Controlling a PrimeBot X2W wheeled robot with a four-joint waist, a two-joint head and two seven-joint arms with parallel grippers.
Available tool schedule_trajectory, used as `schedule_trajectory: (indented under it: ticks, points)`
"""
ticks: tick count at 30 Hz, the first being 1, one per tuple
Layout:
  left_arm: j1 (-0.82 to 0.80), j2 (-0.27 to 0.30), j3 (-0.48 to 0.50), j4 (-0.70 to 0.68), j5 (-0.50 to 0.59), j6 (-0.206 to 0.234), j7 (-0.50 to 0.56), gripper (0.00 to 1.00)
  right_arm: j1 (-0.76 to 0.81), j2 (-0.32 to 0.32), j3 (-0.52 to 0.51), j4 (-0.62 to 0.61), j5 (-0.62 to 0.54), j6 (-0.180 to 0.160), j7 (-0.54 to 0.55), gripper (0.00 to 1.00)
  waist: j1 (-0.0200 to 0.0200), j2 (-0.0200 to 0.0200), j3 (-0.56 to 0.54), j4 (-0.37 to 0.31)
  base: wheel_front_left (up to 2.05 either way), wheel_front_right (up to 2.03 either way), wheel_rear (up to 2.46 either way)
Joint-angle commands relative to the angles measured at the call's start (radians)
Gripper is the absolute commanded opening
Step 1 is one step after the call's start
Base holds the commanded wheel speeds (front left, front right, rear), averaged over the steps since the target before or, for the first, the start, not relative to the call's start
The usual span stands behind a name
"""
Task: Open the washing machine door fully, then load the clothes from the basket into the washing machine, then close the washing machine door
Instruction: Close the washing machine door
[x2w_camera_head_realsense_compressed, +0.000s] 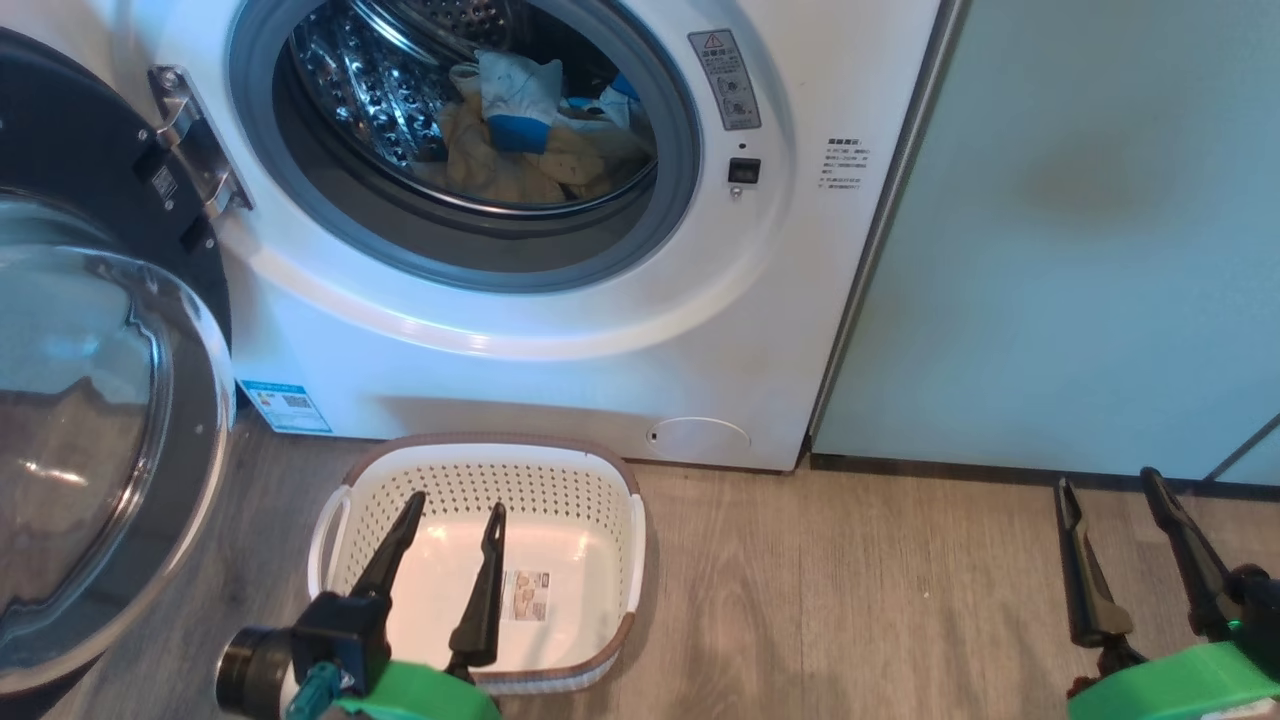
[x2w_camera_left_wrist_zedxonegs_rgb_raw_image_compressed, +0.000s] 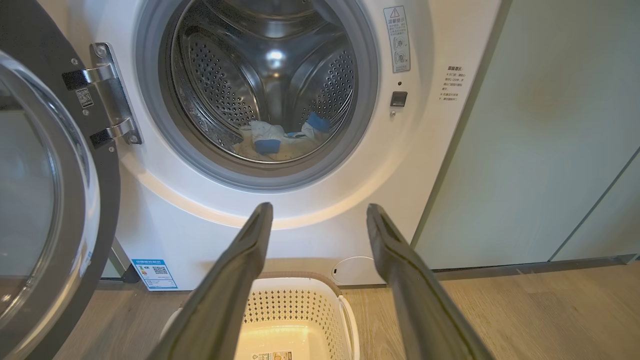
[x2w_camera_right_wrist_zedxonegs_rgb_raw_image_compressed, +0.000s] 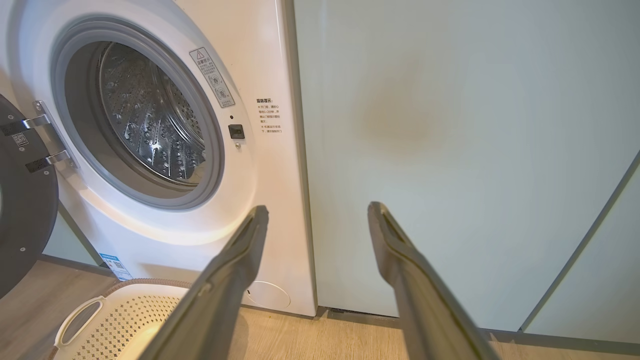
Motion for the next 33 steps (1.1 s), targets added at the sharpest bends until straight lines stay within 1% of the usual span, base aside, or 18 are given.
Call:
schedule_trajectory:
  ticks: [1, 7, 12, 21, 27, 33]
  points:
    - [-0.046, 0.012, 0.041, -0.028, 0.014, 0.21, -0.014, 1.0, -0.011, -0.006, 0.015, -0.04, -0.006, -0.003, 0.0, 1.0, 0.0, 0.0, 0.001, 0.001, 0.0, 0.0, 0.0]
    - [-0.047, 0.014, 0.039, -0.029, 0.019, 0.209, -0.014, 1.0, -0.012, -0.004, 0.015, -0.041, -0.005, -0.003, -0.003, 1.0, 0.0, 0.0, 0.005, 0.002, -0.04, 0.1, -0.05]
    - [-0.052, 0.014, 0.035, -0.027, 0.028, 0.214, -0.014, 1.0, -0.014, -0.003, 0.012, -0.039, -0.005, -0.003, -0.006, 1.0, 0.0, 0.0, 0.009, 0.004, -0.68, 0.69, -0.01]
    - [-0.068, 0.026, 0.031, -0.028, 0.041, 0.222, -0.004, 1.0, -0.019, -0.001, 0.006, -0.038, -0.004, -0.003, -0.007, 1.0, 0.0, 0.0, 0.017, 0.009, -1.64, 1.64, 0.0]
    - [-0.071, 0.027, 0.024, -0.034, 0.035, 0.209, -0.003, 1.0, -0.02, 0.0, 0.004, -0.037, -0.004, -0.003, -0.009, 1.0, 0.0, 0.0, 0.02, 0.014, -1.71, 1.71, 0.0]
    - [-0.076, 0.025, 0.026, -0.039, 0.034, 0.202, -0.006, 1.0, -0.022, 0.0, 0.003, -0.034, -0.004, -0.003, -0.01, 1.0, 0.0, 0.0, 0.022, 0.02, -0.89, 0.89, 0.0]
